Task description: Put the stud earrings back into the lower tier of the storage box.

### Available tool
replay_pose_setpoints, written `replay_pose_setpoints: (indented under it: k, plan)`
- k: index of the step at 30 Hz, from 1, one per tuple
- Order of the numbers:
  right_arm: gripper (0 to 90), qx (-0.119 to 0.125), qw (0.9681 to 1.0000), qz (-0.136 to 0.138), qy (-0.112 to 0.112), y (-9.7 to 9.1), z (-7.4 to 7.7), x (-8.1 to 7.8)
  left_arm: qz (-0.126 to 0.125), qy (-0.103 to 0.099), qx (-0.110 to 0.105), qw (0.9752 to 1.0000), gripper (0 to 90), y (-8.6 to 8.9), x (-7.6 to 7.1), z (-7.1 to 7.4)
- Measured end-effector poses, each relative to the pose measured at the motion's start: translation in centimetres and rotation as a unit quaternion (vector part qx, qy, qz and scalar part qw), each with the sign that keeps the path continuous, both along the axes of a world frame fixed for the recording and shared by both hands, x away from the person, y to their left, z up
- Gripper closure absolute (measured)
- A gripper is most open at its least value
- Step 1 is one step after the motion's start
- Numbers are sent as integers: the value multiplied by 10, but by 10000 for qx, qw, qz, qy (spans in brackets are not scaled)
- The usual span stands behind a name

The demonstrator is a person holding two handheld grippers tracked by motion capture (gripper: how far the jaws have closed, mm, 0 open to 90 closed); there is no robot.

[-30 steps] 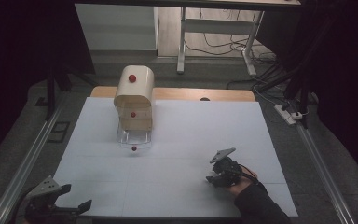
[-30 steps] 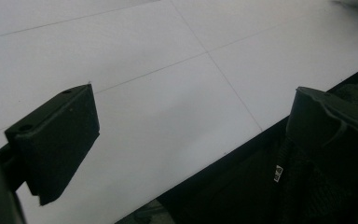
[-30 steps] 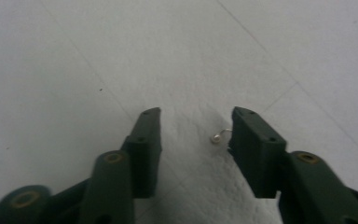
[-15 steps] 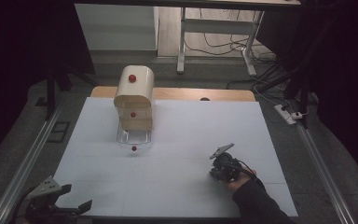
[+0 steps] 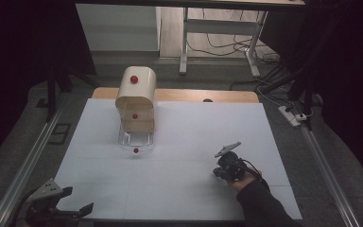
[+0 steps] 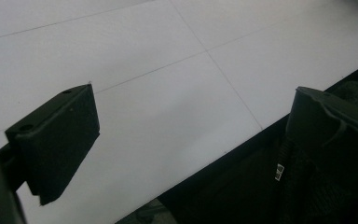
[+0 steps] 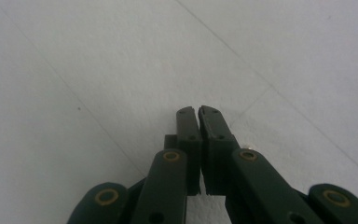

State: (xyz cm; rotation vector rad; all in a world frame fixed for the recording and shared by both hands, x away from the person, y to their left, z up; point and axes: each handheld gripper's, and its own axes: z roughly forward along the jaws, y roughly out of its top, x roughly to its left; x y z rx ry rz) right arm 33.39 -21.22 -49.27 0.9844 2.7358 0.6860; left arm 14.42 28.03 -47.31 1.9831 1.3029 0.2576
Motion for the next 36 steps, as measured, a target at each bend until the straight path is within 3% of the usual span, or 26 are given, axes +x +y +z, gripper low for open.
replay_pose_setpoints:
  k: [7, 15, 24, 36]
  plan:
    - [872, 279, 9991, 245, -211, 6, 10, -4, -53, 70, 31, 10000, 19, -1, 1, -1]
    - [872, 673, 9954, 489, -477, 18, 27, -3, -3, 80, 20, 10000, 0, 0, 2, -1]
    - [872, 942, 9918, 690, -526, 39, 37, 1, 24, 72, 6, 10000, 0, 0, 1, 0]
    - [871, 1254, 9850, 1017, -603, 84, 44, 12, -18, 74, -35, 10000, 0, 1, 2, -1]
